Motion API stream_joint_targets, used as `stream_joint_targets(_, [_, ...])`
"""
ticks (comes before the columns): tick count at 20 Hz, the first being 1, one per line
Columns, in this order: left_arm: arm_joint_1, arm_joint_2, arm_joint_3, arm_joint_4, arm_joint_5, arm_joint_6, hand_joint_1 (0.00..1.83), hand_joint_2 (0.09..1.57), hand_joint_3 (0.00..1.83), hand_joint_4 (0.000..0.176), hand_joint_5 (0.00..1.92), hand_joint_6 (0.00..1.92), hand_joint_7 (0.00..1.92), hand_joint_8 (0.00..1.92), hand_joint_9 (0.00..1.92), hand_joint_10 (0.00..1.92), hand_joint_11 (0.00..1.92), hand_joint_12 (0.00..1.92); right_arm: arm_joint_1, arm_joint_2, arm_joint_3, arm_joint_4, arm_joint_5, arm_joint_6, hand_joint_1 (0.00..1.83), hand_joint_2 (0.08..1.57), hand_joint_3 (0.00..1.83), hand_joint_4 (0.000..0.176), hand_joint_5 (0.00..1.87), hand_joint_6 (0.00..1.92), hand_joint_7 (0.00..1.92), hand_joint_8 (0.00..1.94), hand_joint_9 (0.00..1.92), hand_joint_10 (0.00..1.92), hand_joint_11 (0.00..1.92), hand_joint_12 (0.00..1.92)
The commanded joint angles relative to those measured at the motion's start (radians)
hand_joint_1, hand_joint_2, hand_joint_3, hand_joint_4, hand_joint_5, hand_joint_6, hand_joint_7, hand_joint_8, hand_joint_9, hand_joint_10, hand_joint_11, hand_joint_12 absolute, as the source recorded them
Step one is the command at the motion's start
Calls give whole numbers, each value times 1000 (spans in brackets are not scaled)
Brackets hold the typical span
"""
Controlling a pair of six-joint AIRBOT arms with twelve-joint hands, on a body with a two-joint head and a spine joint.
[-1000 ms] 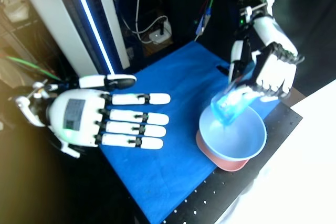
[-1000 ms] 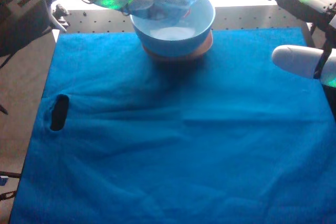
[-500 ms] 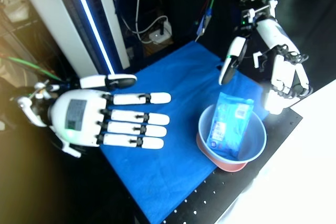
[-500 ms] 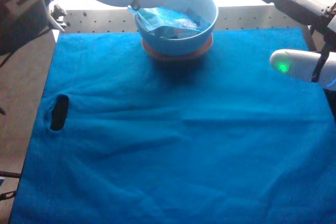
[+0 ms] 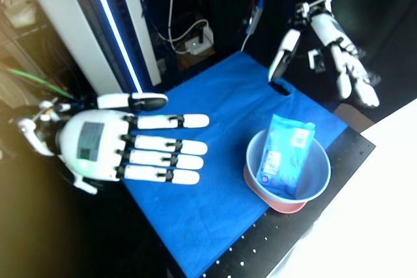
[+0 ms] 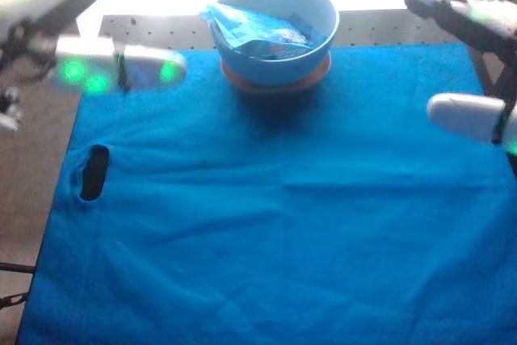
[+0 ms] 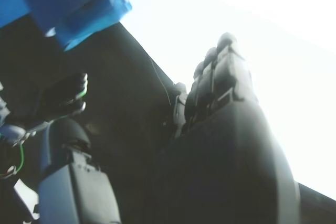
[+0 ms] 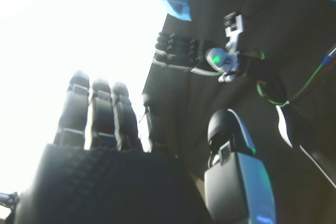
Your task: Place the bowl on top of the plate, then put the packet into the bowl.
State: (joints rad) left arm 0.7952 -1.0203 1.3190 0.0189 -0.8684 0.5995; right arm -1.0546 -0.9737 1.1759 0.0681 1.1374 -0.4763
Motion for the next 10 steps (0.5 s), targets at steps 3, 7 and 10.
stream_joint_targets(3, [100,47,-70,-97,-237,20,152,981,16,134,0,0,0,0,0,0,0,0,-72,30,-39,102,245,3,179,1162,0,150,0,0,0,0,0,0,0,0])
stream_joint_targets(7, [292,92,-178,-215,-461,20,0,937,0,110,0,0,0,0,0,0,0,0,-137,49,-78,153,309,3,107,1194,7,97,0,0,0,0,0,0,0,0])
stream_joint_targets(10, [456,113,-263,-307,-648,20,0,1007,21,173,0,0,0,0,0,0,0,0,-158,55,-97,157,318,3,127,1193,2,143,0,0,0,0,0,0,0,0])
